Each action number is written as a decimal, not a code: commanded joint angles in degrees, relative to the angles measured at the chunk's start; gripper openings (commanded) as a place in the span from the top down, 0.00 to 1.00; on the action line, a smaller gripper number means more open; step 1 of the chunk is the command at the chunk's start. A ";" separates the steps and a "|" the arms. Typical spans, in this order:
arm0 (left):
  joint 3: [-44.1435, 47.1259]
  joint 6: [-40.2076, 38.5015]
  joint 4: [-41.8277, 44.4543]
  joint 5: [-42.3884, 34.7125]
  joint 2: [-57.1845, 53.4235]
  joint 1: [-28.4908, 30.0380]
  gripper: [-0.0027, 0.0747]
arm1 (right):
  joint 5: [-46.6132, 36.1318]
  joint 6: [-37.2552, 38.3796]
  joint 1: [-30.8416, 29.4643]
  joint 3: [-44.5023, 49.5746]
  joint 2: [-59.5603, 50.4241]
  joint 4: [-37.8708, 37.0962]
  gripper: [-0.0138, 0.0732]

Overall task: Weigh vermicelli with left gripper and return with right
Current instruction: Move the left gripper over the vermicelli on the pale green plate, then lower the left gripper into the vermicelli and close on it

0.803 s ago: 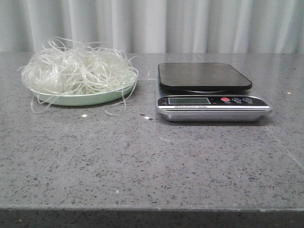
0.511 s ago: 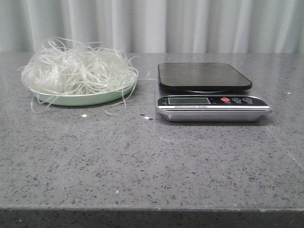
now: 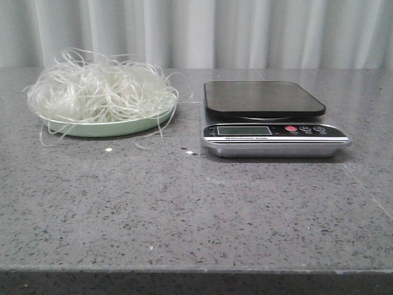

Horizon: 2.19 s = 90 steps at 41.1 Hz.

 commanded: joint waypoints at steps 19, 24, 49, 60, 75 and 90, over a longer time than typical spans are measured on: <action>-18.37 -0.10 -4.71 -18.24 4.04 0.32 0.79 | -4.09 -0.24 -0.07 -0.45 -0.91 -0.39 0.67; -32.56 -0.10 -3.62 -8.17 13.18 0.32 0.79 | -4.21 -0.24 -0.07 -0.45 -0.91 -0.39 0.67; -67.39 4.58 -3.94 27.43 57.87 -13.60 0.25 | -4.56 -0.24 -0.07 -0.45 -0.91 -0.39 0.67; -76.91 11.28 -10.34 39.99 73.22 -16.86 0.18 | -4.56 -0.24 -0.07 -0.45 -0.91 -0.39 0.67; -83.34 12.96 -12.21 44.93 90.24 -16.86 0.16 | -4.56 -0.24 -0.07 -0.45 -0.91 -0.39 0.67; -83.34 12.96 -12.72 45.31 98.79 -16.86 0.16 | -4.56 -0.24 -0.07 -0.45 -0.91 -0.39 0.67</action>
